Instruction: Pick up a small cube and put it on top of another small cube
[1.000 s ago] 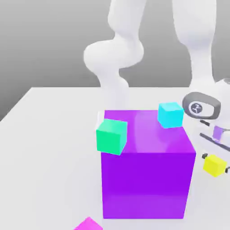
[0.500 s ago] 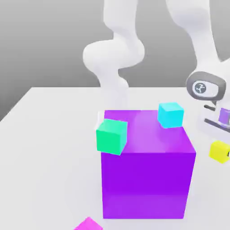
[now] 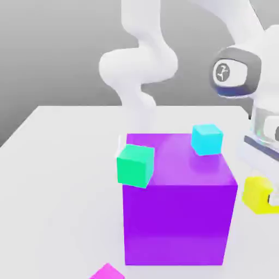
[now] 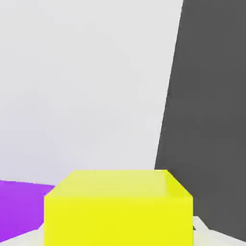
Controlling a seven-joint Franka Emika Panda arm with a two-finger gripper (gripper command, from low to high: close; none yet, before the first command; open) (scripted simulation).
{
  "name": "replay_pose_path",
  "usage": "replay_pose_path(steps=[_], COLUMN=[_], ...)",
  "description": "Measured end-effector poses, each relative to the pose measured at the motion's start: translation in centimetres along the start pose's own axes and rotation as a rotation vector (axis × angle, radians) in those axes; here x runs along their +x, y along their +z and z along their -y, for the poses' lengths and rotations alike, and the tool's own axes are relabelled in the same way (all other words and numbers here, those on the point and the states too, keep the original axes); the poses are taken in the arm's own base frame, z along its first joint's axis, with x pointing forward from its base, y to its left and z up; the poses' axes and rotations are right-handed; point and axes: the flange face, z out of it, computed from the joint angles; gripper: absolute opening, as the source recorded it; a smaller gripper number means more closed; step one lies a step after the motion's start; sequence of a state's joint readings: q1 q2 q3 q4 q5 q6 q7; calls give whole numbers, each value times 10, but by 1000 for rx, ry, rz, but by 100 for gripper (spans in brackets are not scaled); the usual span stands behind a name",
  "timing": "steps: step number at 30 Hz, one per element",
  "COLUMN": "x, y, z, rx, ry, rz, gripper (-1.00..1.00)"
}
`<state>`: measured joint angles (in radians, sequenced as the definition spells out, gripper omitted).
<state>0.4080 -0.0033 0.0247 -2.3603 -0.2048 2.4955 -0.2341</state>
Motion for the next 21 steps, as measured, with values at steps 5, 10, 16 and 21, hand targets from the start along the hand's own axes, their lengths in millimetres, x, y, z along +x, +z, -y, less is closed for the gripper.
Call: replay_pose_path(steps=[5,10,16,21], x=[-62,-118,-167,-175], y=[-46,-89,-110,-63], z=[-99,-140,-151,-143], rx=[36,83,108,110], ry=[441,785,1065,1086], rz=[55,108,168,174], gripper=[-100,-100,-100,100])
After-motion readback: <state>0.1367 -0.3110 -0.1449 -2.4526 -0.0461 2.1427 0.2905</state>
